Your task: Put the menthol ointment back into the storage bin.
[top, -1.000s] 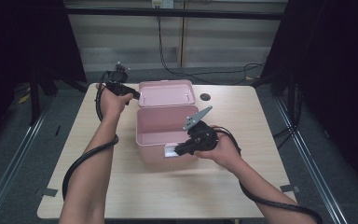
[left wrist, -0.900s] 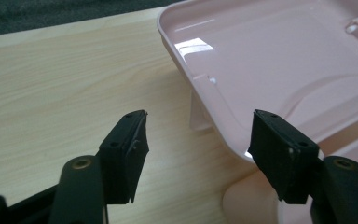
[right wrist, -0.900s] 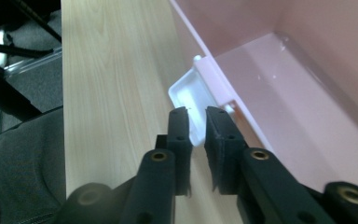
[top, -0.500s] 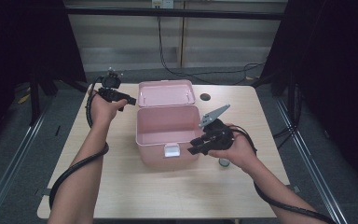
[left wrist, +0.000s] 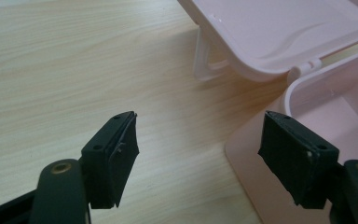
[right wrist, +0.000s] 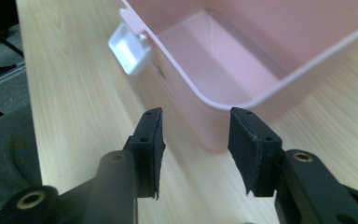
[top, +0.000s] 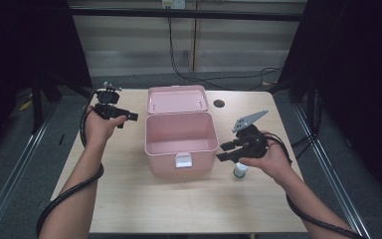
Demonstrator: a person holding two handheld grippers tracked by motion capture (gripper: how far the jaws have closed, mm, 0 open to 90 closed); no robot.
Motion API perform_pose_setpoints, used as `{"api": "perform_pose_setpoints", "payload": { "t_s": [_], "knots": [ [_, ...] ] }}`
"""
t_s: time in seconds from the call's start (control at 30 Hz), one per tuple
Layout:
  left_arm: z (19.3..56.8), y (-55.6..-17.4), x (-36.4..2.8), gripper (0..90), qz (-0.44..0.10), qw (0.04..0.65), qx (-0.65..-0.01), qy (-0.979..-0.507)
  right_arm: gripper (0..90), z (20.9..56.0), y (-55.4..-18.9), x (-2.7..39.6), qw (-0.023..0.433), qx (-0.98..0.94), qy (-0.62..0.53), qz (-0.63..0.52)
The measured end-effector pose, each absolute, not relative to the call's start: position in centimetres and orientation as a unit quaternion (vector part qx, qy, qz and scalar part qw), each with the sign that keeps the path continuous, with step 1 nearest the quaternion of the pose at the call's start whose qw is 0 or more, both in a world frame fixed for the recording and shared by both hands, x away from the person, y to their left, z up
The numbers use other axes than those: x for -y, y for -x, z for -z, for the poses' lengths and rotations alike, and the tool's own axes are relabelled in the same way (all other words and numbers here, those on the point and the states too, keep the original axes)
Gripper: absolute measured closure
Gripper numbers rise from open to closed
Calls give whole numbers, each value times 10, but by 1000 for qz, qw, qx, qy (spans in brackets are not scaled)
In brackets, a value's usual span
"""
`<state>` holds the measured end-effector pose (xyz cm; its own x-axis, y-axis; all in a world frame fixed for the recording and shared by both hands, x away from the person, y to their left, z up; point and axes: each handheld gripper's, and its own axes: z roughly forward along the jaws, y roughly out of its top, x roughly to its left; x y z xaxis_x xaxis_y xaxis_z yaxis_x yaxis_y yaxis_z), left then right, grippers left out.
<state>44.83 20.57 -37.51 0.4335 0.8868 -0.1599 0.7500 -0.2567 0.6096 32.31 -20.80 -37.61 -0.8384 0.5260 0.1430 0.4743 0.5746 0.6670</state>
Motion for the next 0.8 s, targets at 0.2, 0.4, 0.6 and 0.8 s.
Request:
{"api": "perform_pose_setpoints", "payload": {
  "t_s": [0.2,0.4,0.6,0.8],
  "knots": [
    [386,-439,-213,271,-105,323,-521,-783,527,381,-325,221,36,-881,-301,-363],
    [398,-427,-218,261,-104,326,-511,-788,512,386,-328,231,40,-886,-308,-344],
    [415,-415,-223,259,-101,333,-505,-790,501,392,-328,240,46,-888,-317,-330],
    [435,-404,-227,249,-97,336,-506,-788,485,399,-329,246,46,-888,-327,-321]
  ]
}}
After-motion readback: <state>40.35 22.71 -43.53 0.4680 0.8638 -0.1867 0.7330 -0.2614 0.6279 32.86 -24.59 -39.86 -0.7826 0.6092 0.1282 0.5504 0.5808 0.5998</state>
